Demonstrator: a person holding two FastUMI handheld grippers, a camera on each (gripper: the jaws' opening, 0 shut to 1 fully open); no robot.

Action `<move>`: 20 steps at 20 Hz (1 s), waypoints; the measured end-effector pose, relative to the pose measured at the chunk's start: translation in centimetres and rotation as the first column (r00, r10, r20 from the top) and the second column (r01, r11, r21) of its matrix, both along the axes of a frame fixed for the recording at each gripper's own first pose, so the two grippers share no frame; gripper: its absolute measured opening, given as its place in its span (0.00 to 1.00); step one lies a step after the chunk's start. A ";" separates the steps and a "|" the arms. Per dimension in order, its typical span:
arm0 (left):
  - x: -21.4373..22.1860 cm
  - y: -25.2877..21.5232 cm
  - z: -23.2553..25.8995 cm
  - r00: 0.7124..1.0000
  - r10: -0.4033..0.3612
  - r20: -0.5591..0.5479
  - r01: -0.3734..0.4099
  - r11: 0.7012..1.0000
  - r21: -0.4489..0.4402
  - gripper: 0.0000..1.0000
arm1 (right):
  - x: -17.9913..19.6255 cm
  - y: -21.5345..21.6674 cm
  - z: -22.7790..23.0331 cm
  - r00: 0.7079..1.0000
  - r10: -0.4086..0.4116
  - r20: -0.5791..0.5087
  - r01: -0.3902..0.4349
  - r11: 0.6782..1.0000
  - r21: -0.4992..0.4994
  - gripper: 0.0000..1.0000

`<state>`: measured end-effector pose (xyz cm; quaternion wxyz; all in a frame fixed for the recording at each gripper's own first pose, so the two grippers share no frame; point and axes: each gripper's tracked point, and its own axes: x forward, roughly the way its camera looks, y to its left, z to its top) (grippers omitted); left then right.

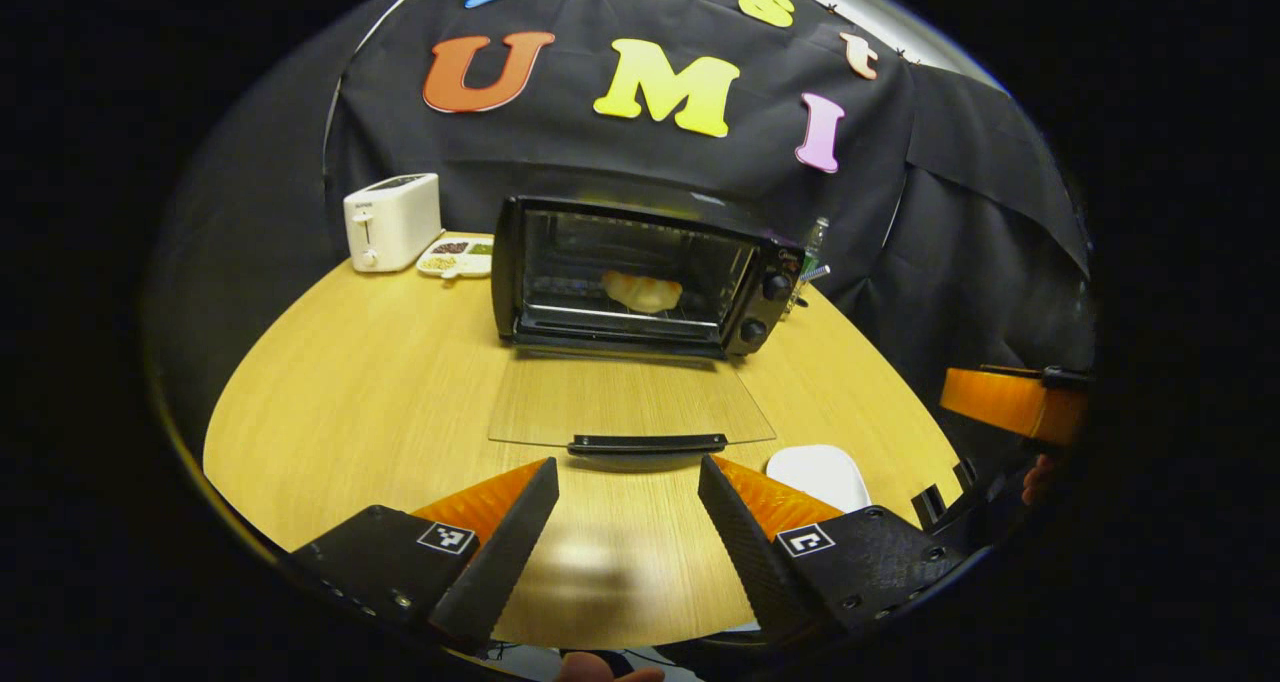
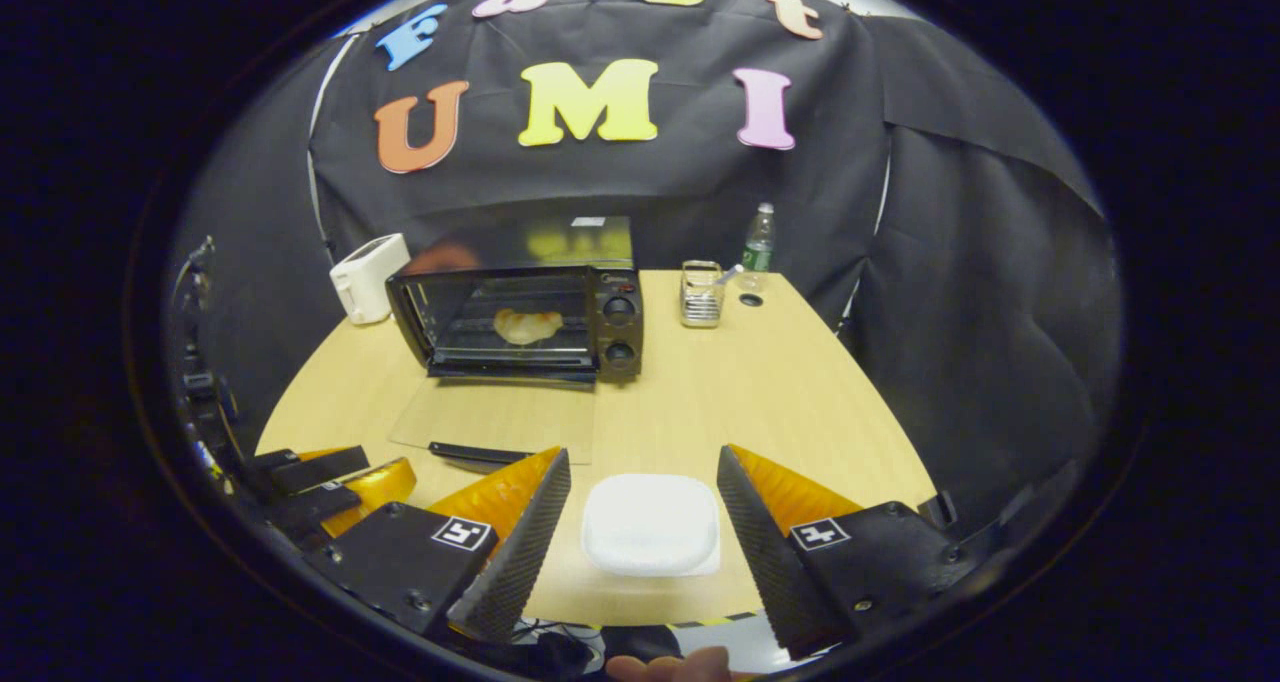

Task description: Open the electric oven with the left hand, put the food in, and close the electric oven.

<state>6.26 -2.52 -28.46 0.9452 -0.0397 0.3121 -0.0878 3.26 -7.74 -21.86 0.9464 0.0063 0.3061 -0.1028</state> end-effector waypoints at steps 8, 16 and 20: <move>3.0 -1.8 -6.7 0.994 0.003 -0.110 0.000 1.000 0.027 0.94 | -4.2 -4.0 -0.6 0.993 -0.118 -0.024 0.118 0.993 -0.016 0.94; 3.3 -1.6 -9.6 0.986 0.004 -0.167 0.006 0.998 0.059 0.94 | -5.1 -5.3 -0.6 0.986 -0.167 -0.026 0.167 0.986 -0.012 0.94; 4.5 -1.7 -9.5 0.988 -0.012 -0.154 0.021 0.998 0.061 0.95 | -5.0 -4.5 0.2 0.988 -0.157 -0.013 0.157 0.988 -0.004 0.94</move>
